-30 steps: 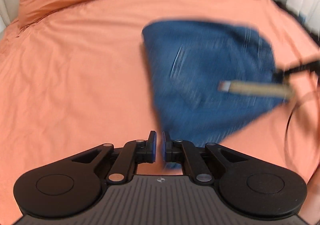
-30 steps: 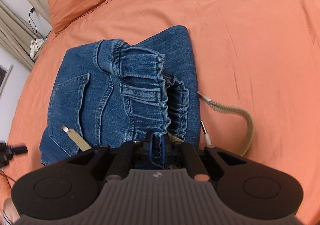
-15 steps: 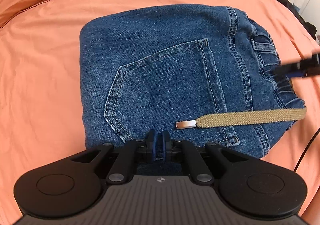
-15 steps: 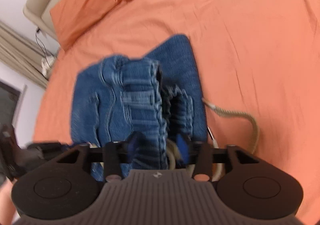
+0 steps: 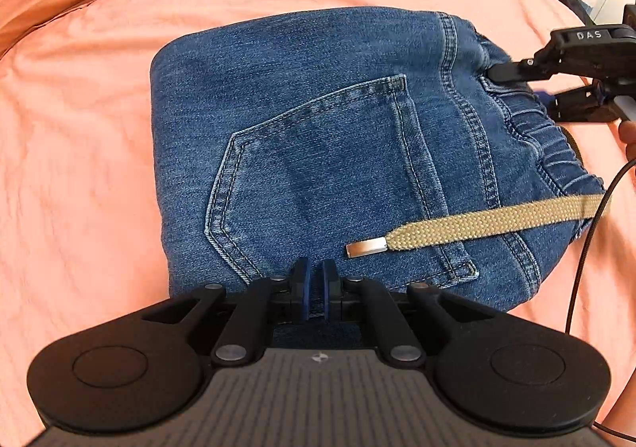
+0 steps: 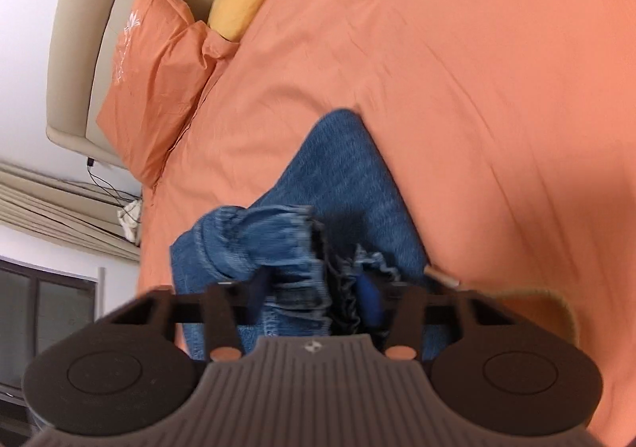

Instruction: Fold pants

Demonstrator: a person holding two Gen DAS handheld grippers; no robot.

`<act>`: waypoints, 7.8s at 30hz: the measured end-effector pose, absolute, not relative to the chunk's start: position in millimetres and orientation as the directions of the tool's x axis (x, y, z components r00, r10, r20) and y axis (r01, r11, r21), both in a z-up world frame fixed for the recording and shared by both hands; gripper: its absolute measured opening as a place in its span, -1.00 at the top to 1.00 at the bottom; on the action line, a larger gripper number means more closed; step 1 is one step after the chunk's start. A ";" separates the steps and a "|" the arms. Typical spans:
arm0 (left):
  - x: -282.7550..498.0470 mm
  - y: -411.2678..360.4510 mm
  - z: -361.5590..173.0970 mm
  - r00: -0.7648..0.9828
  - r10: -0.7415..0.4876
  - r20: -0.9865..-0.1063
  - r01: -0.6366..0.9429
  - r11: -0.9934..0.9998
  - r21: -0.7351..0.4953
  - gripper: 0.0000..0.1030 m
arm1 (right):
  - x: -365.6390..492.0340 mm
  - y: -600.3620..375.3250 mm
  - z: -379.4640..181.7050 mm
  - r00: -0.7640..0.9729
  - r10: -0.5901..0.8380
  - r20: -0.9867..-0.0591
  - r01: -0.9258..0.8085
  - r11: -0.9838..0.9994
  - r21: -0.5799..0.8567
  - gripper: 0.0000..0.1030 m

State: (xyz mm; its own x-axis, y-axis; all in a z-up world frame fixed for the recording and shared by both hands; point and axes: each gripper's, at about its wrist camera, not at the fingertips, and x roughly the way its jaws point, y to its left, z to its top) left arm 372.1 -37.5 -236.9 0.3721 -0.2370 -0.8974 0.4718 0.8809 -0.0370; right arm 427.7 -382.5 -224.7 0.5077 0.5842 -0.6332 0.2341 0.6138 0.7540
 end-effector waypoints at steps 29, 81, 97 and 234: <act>464.2 30.5 -193.2 0.565 -0.379 -0.733 0.312 0.920 -0.235 0.71 | 489.6 -355.1 -208.7 0.408 0.314 -0.857 0.059 0.928 0.368 0.73; 281.7 74.8 -226.8 0.640 -0.346 -0.686 0.172 0.935 -0.311 -0.69 | 273.0 -303.9 -194.5 0.760 0.145 -0.634 0.088 0.943 0.322 -0.21; 391.0 105.0 -281.1 0.545 -0.537 -0.643 0.037 0.782 -0.622 -0.56 | 298.5 -360.4 -264.0 0.741 0.392 -0.545 0.275 0.564 0.779 -0.57; 62.7 175.5 -73.5 0.749 0.086 -0.657 0.013 0.989 0.144 -0.41 | 30.9 -10.0 -30.0 0.802 0.315 -0.507 -0.309 0.946 0.098 -0.89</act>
